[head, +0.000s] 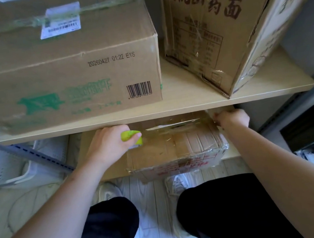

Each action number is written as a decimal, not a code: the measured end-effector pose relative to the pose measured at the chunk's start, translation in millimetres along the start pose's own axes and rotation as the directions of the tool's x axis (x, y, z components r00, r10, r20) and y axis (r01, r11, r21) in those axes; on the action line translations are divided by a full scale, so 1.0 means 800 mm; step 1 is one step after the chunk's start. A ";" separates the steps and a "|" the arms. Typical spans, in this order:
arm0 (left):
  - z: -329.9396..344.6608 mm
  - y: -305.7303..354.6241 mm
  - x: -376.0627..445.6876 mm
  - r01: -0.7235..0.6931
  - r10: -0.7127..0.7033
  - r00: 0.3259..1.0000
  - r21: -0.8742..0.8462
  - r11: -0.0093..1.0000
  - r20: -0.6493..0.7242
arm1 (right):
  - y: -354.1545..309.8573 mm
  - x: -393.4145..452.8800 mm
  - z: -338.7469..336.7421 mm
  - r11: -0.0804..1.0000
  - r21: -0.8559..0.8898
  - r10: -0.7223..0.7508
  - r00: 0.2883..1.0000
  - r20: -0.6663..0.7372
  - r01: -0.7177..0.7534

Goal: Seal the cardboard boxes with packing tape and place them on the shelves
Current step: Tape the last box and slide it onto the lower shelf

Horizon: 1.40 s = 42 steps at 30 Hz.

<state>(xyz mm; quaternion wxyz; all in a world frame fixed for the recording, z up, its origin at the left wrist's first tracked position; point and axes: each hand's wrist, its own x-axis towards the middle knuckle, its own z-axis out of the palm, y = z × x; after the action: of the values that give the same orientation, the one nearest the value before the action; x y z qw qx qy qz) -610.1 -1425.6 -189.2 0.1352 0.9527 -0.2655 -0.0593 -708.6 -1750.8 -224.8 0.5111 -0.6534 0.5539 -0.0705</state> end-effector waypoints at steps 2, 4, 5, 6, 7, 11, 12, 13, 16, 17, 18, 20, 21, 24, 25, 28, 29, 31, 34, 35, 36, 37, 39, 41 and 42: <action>0.009 -0.003 0.001 0.016 -0.013 0.999 0.065 0.998 -0.044 | -0.001 -0.002 0.002 1.000 -0.019 0.010 1.000 0.004 -0.010; 0.016 -0.001 0.003 0.042 -0.025 0.994 0.159 0.986 -0.110 | -0.001 -0.005 0.004 0.999 -0.034 0.004 1.000 0.001 -0.004; 0.019 0.001 0.005 0.050 -0.023 0.991 0.204 0.978 -0.133 | 0.000 -0.005 0.005 0.999 -0.034 -0.001 1.000 -0.009 0.000; 0.020 0.003 0.006 0.058 -0.021 0.989 0.248 0.967 -0.148 | 0.000 -0.005 0.005 1.000 -0.032 0.001 1.000 -0.019 -0.002; 0.021 0.006 0.008 0.065 -0.020 0.987 0.288 0.955 -0.157 | 0.002 -0.005 0.005 1.000 -0.029 0.001 0.999 -0.035 -0.002; 0.026 0.010 0.010 0.161 -0.101 0.979 0.374 0.913 -0.175 | 0.004 -0.005 0.003 0.999 -0.039 -0.014 0.998 -0.065 0.012; 0.025 0.007 0.009 0.193 -0.134 0.976 0.388 0.901 -0.174 | 0.004 -0.005 0.002 1.000 -0.029 -0.004 0.998 -0.064 0.002; 0.025 0.002 0.009 0.215 -0.160 0.972 0.391 0.895 -0.169 | 0.005 -0.003 0.002 1.000 -0.014 0.009 0.998 -0.056 -0.009; 0.023 -0.021 0.005 0.256 -0.217 0.964 0.325 0.911 -0.151 | 0.007 0.001 0.005 0.999 -0.036 0.010 0.999 -0.033 -0.012; 0.023 -0.026 0.005 0.262 -0.227 0.963 0.299 0.918 -0.147 | 0.007 0.001 0.006 0.998 -0.065 -0.007 0.999 -0.034 0.005; 0.024 -0.030 0.006 0.265 -0.234 0.962 0.281 0.922 -0.138 | 0.006 -0.001 0.007 0.996 -0.085 -0.018 0.999 -0.037 0.015; 0.024 -0.031 0.011 0.266 -0.243 0.963 0.271 0.925 -0.115 | 0.003 -0.003 0.009 0.992 -0.125 -0.041 0.998 -0.046 0.035; 0.024 -0.032 0.013 0.266 -0.250 0.964 0.263 0.928 -0.091 | 0.001 -0.002 0.010 0.987 -0.154 -0.053 0.997 -0.050 0.045; 0.020 -0.033 0.021 0.284 -0.287 0.958 0.185 0.941 -0.012 | 0.001 0.004 0.013 0.971 -0.231 -0.086 0.994 -0.072 0.067; 0.020 -0.033 0.024 0.288 -0.294 0.956 0.188 0.939 0.004 | 0.002 0.008 0.014 0.967 -0.245 -0.098 0.992 -0.079 0.076; 0.014 -0.036 0.022 0.286 -0.303 0.953 0.279 0.917 0.019 | 0.002 0.012 0.018 0.961 -0.266 -0.108 0.991 -0.085 0.082; 0.012 -0.039 0.021 0.290 -0.312 0.949 0.279 0.915 0.037 | 0.001 0.014 0.019 0.961 -0.265 -0.102 0.991 -0.083 0.077; 0.010 -0.052 0.019 0.306 -0.327 0.940 0.183 0.934 0.100 | 0.002 0.019 0.020 0.963 -0.264 -0.086 0.993 -0.078 0.063; 0.011 -0.068 0.015 0.341 -0.330 0.920 -0.019 0.940 0.209 | 0.003 0.023 0.023 0.960 -0.278 -0.027 0.999 -0.040 0.015; 0.014 -0.071 0.015 0.359 -0.338 0.912 -0.054 0.932 0.231 | 0.003 0.024 0.024 0.957 -0.290 0.002 1.000 -0.015 -0.006; 0.017 -0.071 0.016 0.370 -0.348 0.907 -0.056 0.927 0.237 | 0.003 0.025 0.025 0.950 -0.312 0.026 1.000 0.006 -0.023; 0.020 -0.071 0.018 0.369 -0.354 0.908 -0.028 0.929 0.223 | 0.005 0.027 0.026 0.940 -0.341 0.035 0.999 0.018 -0.026; 0.023 -0.068 0.023 0.336 -0.344 0.924 0.076 0.939 0.167 | 0.009 0.030 0.029 0.911 -0.412 0.024 0.999 0.034 -0.007; 0.028 -0.063 0.030 0.307 -0.328 0.939 0.174 0.936 0.107 | 0.012 0.033 0.030 0.871 -0.491 -0.001 1.000 0.023 0.012; 0.031 -0.060 0.032 0.297 -0.320 0.943 0.202 0.933 0.093 | 0.011 0.034 0.030 0.852 -0.523 -0.020 1.000 -0.004 0.015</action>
<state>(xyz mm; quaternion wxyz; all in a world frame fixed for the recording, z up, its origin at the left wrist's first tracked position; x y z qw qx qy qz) -569.5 -1404.8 -228.1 0.0185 0.9854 -0.1248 -0.1139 -688.3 -1757.0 -255.4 0.3110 -0.7724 0.5486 0.0752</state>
